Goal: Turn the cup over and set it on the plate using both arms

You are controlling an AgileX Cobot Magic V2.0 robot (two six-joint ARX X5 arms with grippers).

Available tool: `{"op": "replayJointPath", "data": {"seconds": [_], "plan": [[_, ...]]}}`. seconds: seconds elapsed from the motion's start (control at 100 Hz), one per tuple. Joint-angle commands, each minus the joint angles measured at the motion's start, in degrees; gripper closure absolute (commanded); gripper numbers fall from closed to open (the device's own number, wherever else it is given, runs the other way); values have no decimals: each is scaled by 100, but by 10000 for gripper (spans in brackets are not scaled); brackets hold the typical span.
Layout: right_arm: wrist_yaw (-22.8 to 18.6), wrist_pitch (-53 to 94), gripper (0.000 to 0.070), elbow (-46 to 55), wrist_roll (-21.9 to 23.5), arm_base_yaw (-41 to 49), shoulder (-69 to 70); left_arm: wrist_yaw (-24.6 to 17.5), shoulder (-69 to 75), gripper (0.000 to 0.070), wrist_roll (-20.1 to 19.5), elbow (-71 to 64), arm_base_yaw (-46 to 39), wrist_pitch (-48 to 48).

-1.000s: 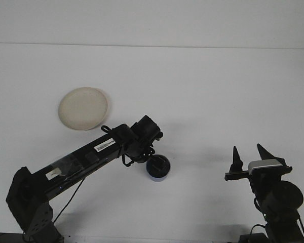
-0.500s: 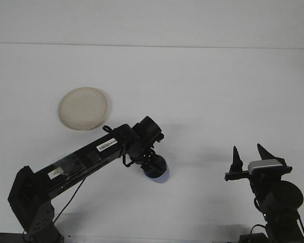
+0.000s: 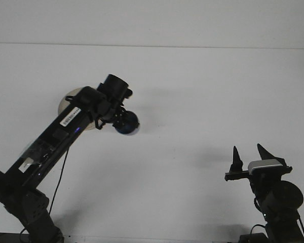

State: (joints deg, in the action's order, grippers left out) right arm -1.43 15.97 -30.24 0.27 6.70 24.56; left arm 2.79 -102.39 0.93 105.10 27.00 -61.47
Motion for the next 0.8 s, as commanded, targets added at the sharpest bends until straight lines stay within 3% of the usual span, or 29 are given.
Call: {"op": "replayJointPath", "data": {"seconds": [0.0,0.35,0.79], "plan": [[0,-48,207,-63,76,9,20,149,-94,691,-118,192,-376,-24],[0,-50,207,-63,76,9,20,157,-422,691,-125,210,-2181,179],[2,-48,207,-63,74,9,20,153,-1117,691,37,210,-2717,741]]}}
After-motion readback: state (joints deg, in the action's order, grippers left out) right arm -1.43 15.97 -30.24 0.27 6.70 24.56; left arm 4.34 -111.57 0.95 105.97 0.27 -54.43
